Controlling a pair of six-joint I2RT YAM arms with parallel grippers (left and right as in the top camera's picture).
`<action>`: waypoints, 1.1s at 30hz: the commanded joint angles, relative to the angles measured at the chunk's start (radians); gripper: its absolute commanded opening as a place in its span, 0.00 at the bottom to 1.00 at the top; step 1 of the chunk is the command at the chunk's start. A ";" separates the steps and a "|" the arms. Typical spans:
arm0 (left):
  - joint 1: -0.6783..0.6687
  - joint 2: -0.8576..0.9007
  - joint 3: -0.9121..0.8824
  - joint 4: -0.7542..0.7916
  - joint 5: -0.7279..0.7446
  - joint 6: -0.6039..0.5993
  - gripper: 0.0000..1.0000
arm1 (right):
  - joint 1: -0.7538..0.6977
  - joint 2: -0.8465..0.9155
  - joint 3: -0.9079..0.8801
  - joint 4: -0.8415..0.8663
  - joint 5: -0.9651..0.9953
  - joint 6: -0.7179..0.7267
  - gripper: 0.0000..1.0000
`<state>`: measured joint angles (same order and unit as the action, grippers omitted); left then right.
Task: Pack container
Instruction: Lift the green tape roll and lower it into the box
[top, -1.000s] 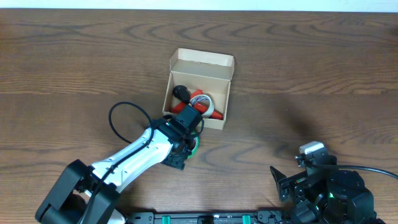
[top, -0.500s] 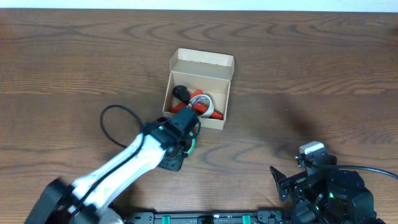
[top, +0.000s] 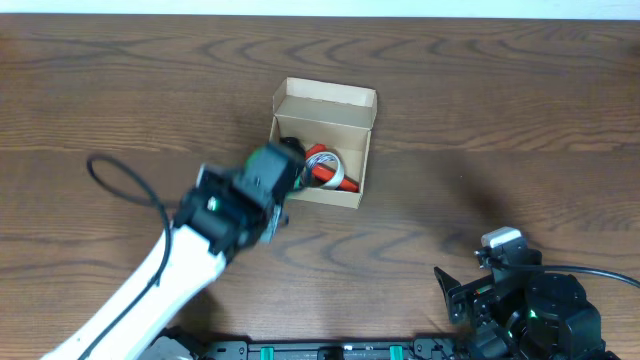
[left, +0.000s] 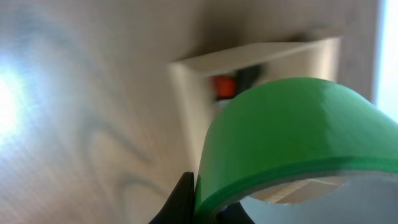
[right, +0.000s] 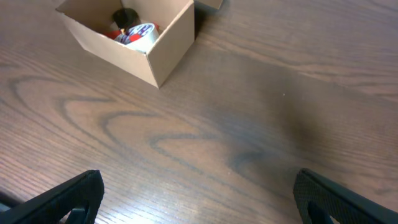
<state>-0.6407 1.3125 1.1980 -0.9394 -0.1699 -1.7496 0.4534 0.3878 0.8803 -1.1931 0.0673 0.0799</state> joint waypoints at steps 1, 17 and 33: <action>0.054 0.127 0.164 -0.016 -0.040 0.186 0.06 | -0.008 -0.002 -0.002 0.000 0.008 0.013 0.99; 0.124 0.519 0.362 -0.024 0.164 0.216 0.06 | -0.008 -0.002 -0.002 0.000 0.008 0.013 0.99; 0.124 0.704 0.362 0.042 0.216 0.174 0.06 | -0.008 -0.002 -0.002 0.000 0.008 0.013 0.99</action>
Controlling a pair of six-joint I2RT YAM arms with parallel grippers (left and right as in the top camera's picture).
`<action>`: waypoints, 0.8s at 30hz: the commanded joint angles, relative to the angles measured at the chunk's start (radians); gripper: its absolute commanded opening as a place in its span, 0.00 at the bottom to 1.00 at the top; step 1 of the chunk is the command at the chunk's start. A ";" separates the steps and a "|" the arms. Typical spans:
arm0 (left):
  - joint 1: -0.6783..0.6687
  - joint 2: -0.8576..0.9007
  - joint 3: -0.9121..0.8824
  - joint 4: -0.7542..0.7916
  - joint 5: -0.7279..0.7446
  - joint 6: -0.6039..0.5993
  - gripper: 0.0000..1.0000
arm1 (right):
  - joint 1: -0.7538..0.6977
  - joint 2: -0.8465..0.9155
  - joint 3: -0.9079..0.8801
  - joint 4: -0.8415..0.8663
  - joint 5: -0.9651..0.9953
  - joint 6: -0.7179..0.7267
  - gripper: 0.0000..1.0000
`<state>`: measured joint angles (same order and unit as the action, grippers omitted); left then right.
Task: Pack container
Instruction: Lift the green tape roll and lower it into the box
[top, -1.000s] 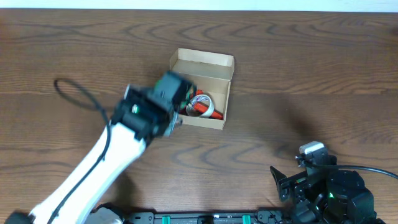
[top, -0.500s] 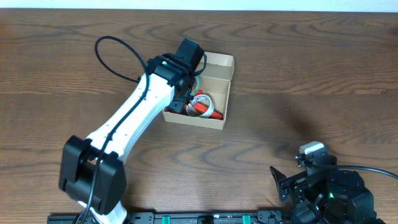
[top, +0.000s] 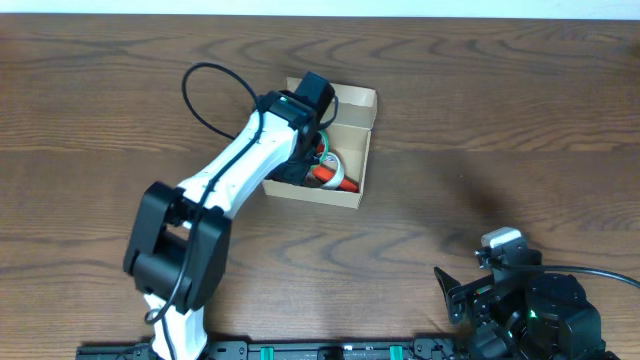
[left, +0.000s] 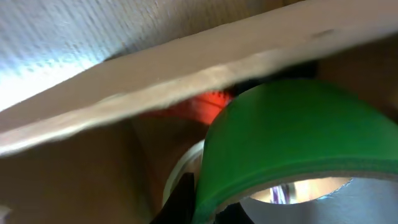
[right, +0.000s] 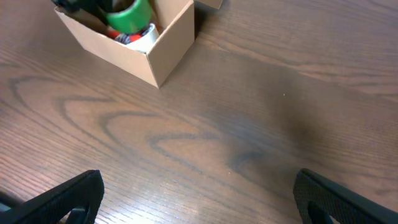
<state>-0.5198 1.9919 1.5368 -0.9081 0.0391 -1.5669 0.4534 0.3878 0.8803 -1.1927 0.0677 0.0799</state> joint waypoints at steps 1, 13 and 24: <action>0.003 0.032 0.023 0.018 0.007 -0.008 0.06 | -0.008 -0.002 -0.002 -0.001 0.007 0.013 0.99; 0.019 0.046 0.023 0.020 0.001 -0.045 0.06 | -0.008 -0.002 -0.002 -0.001 0.007 0.013 0.99; 0.023 -0.010 0.023 -0.109 -0.041 -0.117 0.06 | -0.008 -0.002 -0.002 -0.001 0.007 0.013 0.99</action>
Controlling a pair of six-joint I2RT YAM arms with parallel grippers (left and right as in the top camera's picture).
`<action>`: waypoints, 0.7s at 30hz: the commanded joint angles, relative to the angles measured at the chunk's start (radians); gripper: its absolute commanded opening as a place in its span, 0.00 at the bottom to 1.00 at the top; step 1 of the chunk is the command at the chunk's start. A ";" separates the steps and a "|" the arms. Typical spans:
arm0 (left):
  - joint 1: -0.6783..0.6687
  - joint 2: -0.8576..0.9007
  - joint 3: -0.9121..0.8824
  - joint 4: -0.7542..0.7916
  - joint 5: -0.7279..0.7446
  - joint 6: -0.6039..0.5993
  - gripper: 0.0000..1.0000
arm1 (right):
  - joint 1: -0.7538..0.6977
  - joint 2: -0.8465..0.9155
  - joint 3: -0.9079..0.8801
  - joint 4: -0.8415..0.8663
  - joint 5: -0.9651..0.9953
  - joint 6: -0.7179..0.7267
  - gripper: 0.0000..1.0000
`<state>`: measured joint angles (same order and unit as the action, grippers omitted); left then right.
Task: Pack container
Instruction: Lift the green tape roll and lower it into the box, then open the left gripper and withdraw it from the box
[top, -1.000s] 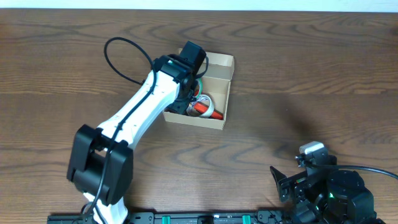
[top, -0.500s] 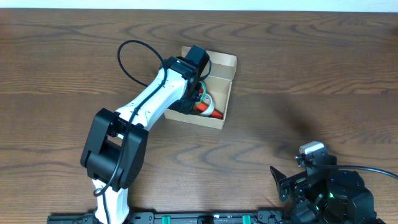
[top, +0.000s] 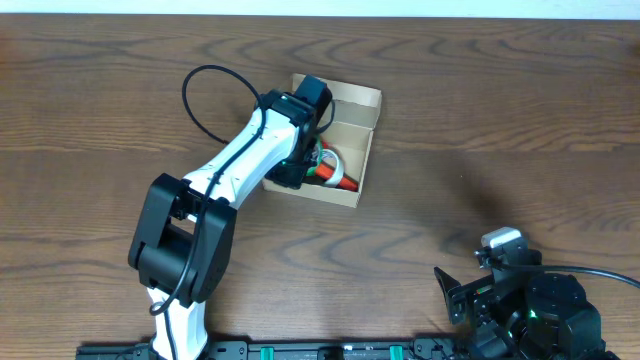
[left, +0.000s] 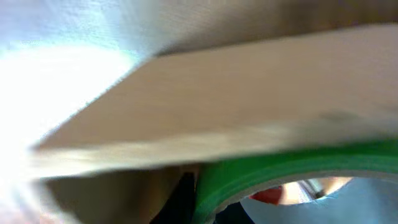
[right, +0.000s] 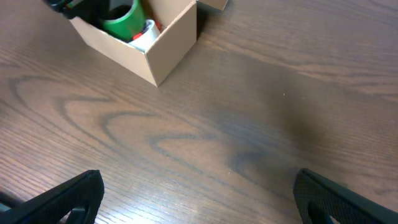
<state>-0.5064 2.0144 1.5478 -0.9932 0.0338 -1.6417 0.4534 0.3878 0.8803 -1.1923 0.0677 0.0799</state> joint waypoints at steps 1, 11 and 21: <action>0.010 -0.033 0.012 -0.032 -0.036 -0.046 0.05 | -0.008 -0.002 -0.002 -0.001 0.007 0.013 0.99; 0.009 -0.032 0.012 -0.027 -0.019 -0.045 0.52 | -0.008 -0.002 -0.002 -0.001 0.007 0.013 0.99; 0.010 -0.035 0.014 -0.011 -0.025 -0.045 0.50 | -0.008 -0.002 -0.002 -0.001 0.007 0.013 0.99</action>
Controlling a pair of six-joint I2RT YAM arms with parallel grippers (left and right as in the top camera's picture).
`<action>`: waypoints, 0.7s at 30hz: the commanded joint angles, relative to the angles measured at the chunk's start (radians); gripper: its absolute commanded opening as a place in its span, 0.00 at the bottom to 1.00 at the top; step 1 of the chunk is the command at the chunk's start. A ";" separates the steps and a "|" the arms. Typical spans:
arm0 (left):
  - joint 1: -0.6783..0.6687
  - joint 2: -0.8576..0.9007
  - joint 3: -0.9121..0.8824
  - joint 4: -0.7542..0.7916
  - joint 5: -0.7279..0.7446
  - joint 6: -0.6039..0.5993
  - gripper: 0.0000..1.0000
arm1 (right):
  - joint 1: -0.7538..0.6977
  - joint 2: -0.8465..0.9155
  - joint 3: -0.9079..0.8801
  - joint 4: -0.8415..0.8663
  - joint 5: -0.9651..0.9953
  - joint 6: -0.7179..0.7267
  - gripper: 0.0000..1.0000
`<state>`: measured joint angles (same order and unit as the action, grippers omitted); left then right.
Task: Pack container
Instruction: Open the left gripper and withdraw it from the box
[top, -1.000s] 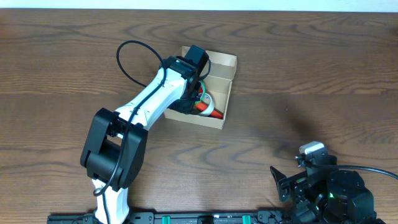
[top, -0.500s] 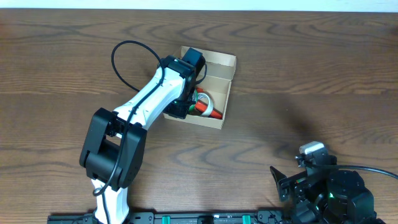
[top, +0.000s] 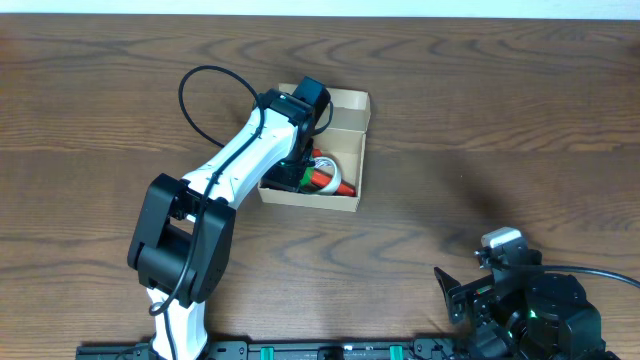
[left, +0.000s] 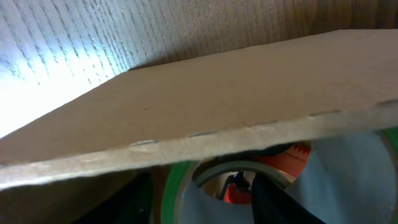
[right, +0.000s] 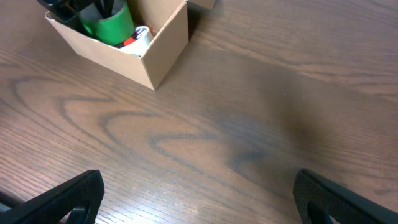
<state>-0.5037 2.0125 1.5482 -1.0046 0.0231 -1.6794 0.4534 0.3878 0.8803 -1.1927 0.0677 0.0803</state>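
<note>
An open cardboard box (top: 352, 150) sits mid-table, also in the right wrist view (right: 158, 53). A green tape roll (right: 116, 23) stands inside it, above a white and red roll (top: 332, 178). My left gripper (top: 298, 166) reaches down into the box. In the left wrist view the box wall (left: 236, 106) fills the frame, and the left gripper (left: 205, 202) is open, its fingers spread either side of the green roll's rim (left: 169, 199). My right gripper (right: 199, 199) is open over bare wood near the table's front right.
The left arm's black cable (top: 200, 85) loops above the table to the left of the box. The right arm's base (top: 530, 300) sits at the front right corner. Dark wooden table (top: 480, 120) stretches all around the box.
My left gripper has opened, letting go of the green tape roll inside the box. The box has shifted slightly to the left. The right arm has not moved.
My left gripper held the green roll short of the box, on its near left. Then it was over the box with the roll, then lower inside. Now the roll rests in the box with the fingers spread apart. The right arm stayed parked throughout.
</note>
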 joint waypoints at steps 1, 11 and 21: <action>0.007 -0.035 0.016 0.003 -0.018 -0.007 0.49 | -0.008 -0.002 -0.002 -0.001 0.007 0.013 0.99; 0.006 -0.153 0.055 0.006 -0.073 0.008 0.51 | -0.008 -0.002 -0.002 -0.001 0.007 0.013 0.99; 0.007 -0.385 0.055 0.000 -0.128 0.121 0.95 | -0.008 -0.002 -0.002 -0.001 0.007 0.013 0.99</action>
<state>-0.5037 1.6787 1.5795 -0.9916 -0.0525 -1.6417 0.4534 0.3878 0.8803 -1.1927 0.0677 0.0799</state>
